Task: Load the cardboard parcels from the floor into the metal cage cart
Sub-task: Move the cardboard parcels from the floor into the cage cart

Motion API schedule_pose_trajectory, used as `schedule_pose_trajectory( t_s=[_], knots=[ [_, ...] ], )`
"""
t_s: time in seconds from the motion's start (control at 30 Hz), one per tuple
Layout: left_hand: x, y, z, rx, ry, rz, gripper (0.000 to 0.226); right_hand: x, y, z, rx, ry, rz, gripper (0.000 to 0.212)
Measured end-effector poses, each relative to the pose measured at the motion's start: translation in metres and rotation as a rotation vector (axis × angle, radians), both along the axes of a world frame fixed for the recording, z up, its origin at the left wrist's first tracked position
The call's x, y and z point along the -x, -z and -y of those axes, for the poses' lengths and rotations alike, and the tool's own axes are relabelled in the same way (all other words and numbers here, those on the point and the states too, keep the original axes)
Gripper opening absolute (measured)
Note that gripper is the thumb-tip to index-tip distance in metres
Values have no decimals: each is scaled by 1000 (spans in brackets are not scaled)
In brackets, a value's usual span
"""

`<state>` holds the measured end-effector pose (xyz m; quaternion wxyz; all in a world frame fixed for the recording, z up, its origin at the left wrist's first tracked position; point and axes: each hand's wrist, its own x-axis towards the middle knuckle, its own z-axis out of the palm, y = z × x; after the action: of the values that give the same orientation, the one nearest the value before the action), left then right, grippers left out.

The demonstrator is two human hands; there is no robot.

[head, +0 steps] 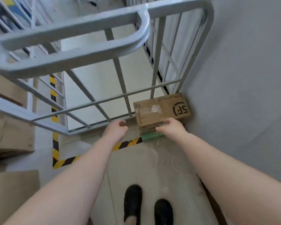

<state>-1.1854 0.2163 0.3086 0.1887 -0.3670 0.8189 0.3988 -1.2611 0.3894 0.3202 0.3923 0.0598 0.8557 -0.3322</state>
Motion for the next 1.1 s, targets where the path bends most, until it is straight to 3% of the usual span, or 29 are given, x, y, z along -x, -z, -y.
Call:
schedule_pose_trajectory(
  t_s=[0.23,0.33,0.5,0.83,1.1],
  knots=[
    [-194,-174,10,-63,-488,-65,30,-107,-177,20,112,-369,-41,52],
    [-280,-215,6,-67,-654,-81,28,-150,-217,36,165,-424,81,45],
    [-454,-273,-2,23,-998,-97,31,-277,-262,103,227,-759,11,37],
    [-696,-257,-8,24,-1371,-64,33,-526,-257,181,164,-1240,32,43],
    [-805,-228,28,-72,-1440,-42,36,-646,-230,221,94,-1208,32,43]
  ],
)
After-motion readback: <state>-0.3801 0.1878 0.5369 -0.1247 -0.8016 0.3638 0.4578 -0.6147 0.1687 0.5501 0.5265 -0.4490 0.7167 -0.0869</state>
